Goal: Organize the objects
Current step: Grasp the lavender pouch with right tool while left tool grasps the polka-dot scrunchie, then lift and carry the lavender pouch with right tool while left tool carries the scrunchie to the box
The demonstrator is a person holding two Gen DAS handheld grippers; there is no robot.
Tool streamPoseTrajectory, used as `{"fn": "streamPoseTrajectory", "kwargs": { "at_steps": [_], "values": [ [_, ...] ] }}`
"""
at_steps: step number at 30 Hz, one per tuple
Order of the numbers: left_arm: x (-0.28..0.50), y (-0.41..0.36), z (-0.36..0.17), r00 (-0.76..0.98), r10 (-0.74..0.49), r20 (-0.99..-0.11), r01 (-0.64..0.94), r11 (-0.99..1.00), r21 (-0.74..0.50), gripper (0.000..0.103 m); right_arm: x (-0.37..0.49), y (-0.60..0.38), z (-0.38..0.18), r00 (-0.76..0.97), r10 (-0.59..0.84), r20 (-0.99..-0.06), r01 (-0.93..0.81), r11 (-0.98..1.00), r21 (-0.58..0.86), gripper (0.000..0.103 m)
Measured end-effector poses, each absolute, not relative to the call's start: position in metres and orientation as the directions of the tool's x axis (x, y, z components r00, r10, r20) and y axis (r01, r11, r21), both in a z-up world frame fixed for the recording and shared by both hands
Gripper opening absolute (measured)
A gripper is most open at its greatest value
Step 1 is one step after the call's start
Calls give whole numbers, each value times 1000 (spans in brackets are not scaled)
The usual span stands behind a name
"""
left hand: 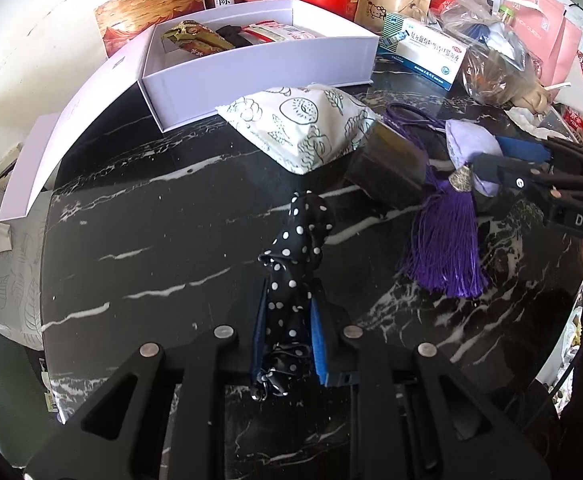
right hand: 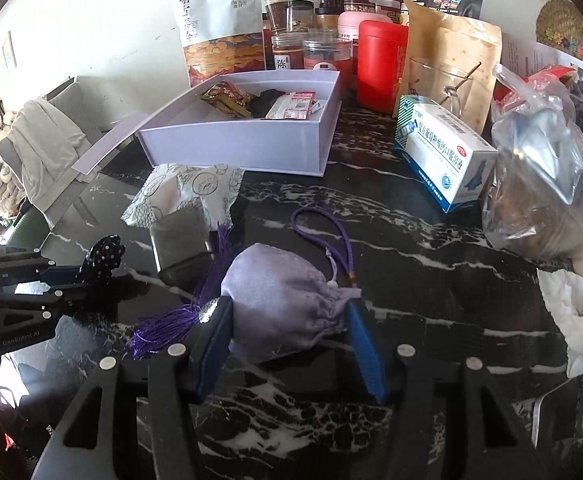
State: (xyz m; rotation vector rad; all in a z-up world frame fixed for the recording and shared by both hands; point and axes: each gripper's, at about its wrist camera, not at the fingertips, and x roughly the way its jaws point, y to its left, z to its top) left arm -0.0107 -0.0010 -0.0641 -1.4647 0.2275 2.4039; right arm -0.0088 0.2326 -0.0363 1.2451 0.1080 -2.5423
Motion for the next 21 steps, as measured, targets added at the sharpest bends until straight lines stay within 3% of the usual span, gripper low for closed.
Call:
{"fn": "streamPoseTrajectory", "kwargs": {
  "at_steps": [13, 17, 21],
  "values": [
    [17, 2, -60, -419, 192, -888, -378, -926, -22, 18, 28, 229, -42, -555, -228, -800, 330, -943, 40, 61],
    [14, 2, -61, -427, 198, -882, -372, -928, -28, 18, 29, 229, -43, -572, -220, -790, 310, -950, 40, 80],
    [11, 5, -61, -433, 199, -879, -372, -928, -26, 19, 28, 227, -47, -564, -259, -784, 316, -945, 85, 88]
  ]
}}
